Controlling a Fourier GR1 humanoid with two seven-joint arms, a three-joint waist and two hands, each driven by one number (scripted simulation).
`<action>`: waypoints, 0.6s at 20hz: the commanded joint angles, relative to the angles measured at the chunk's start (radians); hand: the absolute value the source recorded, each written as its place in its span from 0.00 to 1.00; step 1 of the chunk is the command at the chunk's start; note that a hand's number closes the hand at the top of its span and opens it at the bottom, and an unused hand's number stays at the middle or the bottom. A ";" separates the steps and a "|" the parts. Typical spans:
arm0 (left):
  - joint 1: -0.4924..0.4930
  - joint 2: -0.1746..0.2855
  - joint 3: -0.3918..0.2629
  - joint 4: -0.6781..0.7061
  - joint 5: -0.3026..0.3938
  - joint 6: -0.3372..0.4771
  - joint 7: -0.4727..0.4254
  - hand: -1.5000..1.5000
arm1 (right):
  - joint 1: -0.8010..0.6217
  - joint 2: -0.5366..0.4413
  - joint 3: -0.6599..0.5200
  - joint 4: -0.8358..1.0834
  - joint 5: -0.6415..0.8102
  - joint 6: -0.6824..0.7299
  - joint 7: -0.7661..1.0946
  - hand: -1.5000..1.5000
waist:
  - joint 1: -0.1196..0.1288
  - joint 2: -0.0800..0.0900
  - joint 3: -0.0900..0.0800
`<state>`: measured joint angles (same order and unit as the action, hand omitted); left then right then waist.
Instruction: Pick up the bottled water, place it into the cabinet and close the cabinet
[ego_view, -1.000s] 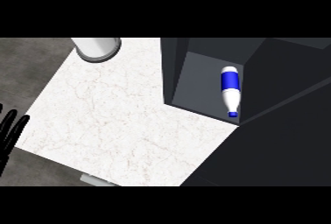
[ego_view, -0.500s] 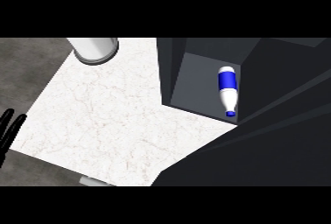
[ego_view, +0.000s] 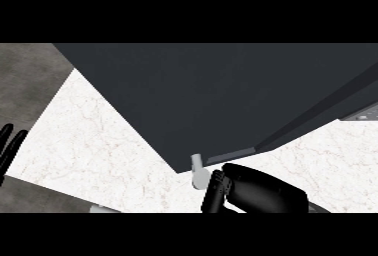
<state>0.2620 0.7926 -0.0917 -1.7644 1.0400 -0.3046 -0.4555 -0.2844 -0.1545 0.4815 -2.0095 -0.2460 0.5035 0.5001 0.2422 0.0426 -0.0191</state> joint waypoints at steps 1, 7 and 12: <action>-0.010 0.009 0.017 0.032 0.006 -0.004 0.006 0.00 | -0.168 0.116 -0.013 0.188 0.031 -0.095 0.103 1.00 | -0.020 0.001 0.004; 0.020 0.007 0.025 0.034 0.020 -0.034 -0.001 0.00 | -0.445 0.152 -0.113 0.439 0.017 -0.241 0.123 1.00 | -0.016 -0.008 0.011; 0.024 -0.010 0.034 0.050 0.016 -0.030 -0.017 0.00 | -0.628 0.154 -0.159 0.625 0.096 -0.429 0.050 1.00 | -0.044 -0.013 0.013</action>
<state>0.2774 0.7907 -0.0617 -1.7234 1.0559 -0.3315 -0.4651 -0.7633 -0.0114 0.3653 -1.5151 -0.1877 0.2011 0.5836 0.2095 0.0349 -0.0070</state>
